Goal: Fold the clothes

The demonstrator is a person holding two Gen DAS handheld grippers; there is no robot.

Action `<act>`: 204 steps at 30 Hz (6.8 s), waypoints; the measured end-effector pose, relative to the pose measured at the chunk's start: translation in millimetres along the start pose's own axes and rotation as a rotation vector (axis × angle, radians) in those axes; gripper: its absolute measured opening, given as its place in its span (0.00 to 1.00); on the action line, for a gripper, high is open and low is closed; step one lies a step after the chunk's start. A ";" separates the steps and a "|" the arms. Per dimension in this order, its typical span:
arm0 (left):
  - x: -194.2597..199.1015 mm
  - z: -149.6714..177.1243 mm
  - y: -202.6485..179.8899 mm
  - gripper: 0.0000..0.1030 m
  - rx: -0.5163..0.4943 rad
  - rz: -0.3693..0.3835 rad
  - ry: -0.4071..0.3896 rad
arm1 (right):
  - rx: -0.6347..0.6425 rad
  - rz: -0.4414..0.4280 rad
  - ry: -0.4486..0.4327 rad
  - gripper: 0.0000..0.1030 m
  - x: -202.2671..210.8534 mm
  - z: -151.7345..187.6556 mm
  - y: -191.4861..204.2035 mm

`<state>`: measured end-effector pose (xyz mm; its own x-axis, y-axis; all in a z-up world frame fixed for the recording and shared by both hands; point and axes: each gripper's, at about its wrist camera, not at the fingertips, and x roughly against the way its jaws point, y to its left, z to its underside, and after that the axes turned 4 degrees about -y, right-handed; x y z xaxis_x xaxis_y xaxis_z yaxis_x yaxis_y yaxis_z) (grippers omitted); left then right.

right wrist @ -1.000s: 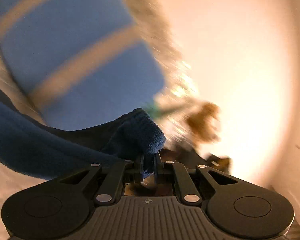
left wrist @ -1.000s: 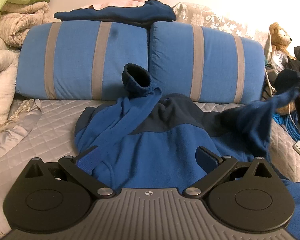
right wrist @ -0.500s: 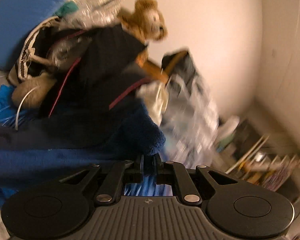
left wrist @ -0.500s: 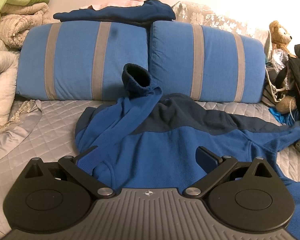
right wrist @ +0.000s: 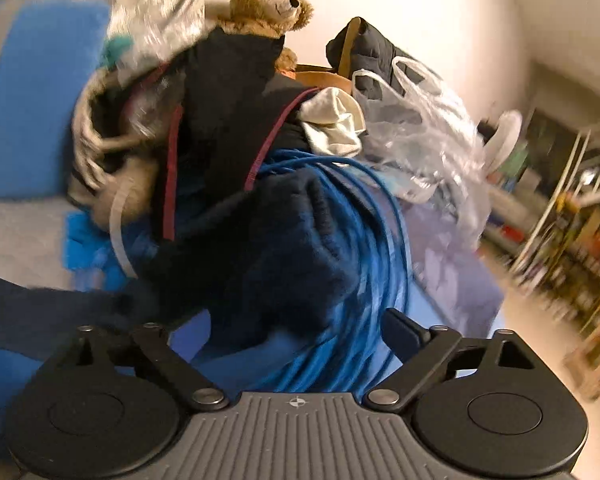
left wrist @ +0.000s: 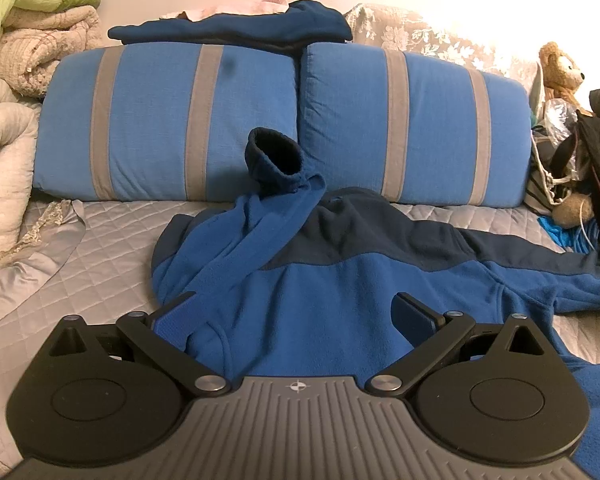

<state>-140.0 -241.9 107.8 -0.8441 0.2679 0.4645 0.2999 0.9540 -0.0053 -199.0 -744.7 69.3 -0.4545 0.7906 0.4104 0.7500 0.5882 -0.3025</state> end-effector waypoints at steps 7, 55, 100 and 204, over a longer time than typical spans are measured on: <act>5.2 -0.2 8.1 1.00 0.053 -0.016 -0.030 | -0.130 -0.316 -0.063 1.00 67.5 -6.5 26.2; -107.9 -56.0 109.8 0.08 -0.217 0.060 0.088 | 0.029 -1.322 0.152 0.91 254.2 29.2 276.7; -139.4 -49.9 126.5 0.63 0.177 0.288 0.223 | -0.031 -1.334 0.170 0.91 247.1 27.0 274.9; 33.2 -98.5 171.0 0.08 -0.548 -0.173 -0.255 | 0.012 -1.075 0.079 0.96 258.0 33.4 276.3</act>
<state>-73.0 -83.1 209.6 -0.9599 0.2045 0.1919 0.2771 0.7966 0.5373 -125.1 -372.5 62.9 -0.8395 -0.1543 0.5210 -0.0286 0.9701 0.2412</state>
